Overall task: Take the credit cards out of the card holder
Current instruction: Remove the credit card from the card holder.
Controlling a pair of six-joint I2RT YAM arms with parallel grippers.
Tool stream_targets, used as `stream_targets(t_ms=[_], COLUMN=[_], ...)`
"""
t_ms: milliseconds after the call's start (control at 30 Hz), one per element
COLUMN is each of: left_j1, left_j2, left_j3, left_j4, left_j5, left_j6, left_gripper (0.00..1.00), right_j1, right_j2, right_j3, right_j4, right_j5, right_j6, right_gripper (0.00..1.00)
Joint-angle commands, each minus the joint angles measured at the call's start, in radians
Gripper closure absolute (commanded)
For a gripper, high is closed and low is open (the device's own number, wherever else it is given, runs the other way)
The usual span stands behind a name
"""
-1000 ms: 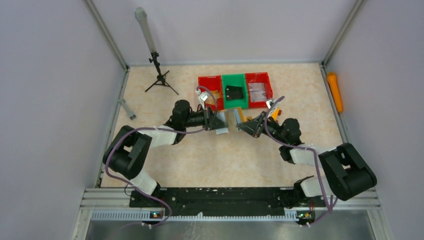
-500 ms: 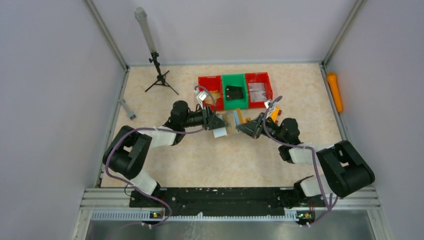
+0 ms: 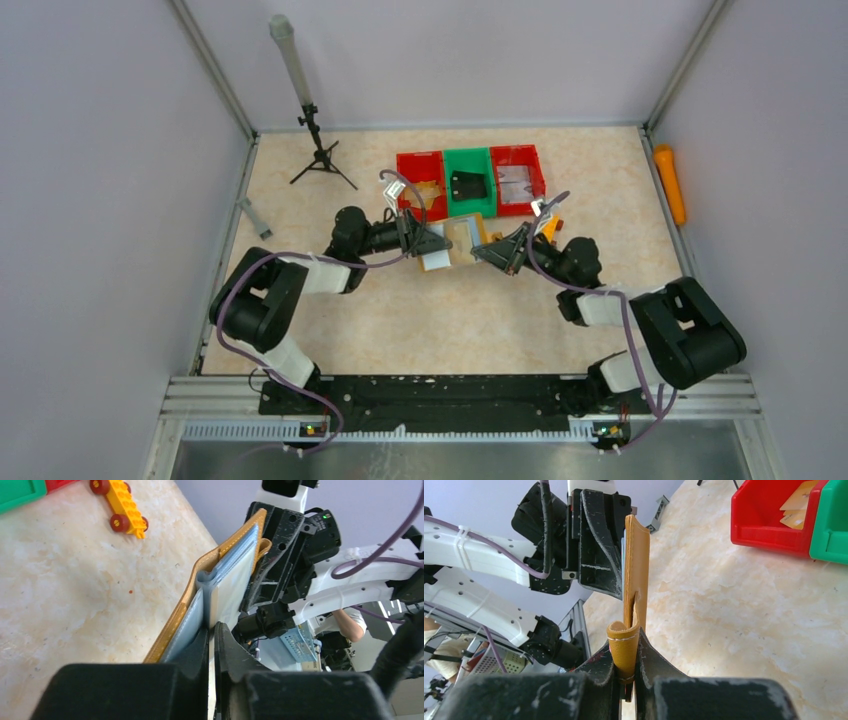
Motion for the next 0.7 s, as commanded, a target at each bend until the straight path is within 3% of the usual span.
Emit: stream_targets(t_ms=[0, 100, 233, 400, 667], left_j1=[-0.022, -0.016, -0.006, -0.003, 0.009], left_j2=[-0.007, -0.013, -0.014, -0.011, -0.015], left_j3=[0.005, 0.002, -0.004, -0.002, -0.003], left_j4=[0.257, 0.239, 0.237, 0.231, 0.202], left_j5=[0.074, 0.066, 0.061, 0.06, 0.055], left_j6=[-0.086, -0.074, -0.076, -0.075, -0.066], left_gripper=[0.99, 1.0, 1.0, 1.0, 1.0], right_j1=[0.003, -0.017, -0.042, -0.061, -0.091], right_j2=[0.024, 0.039, 0.075, 0.126, 0.111], right_j3=[0.028, 0.015, -0.001, -0.007, -0.024], right_j4=[0.04, 0.105, 0.215, 0.323, 0.34], right_j5=[-0.038, -0.047, -0.071, -0.095, -0.096], right_j6=[0.015, 0.053, 0.122, 0.194, 0.207], right_gripper=[1.0, 0.99, 0.91, 0.9, 0.95])
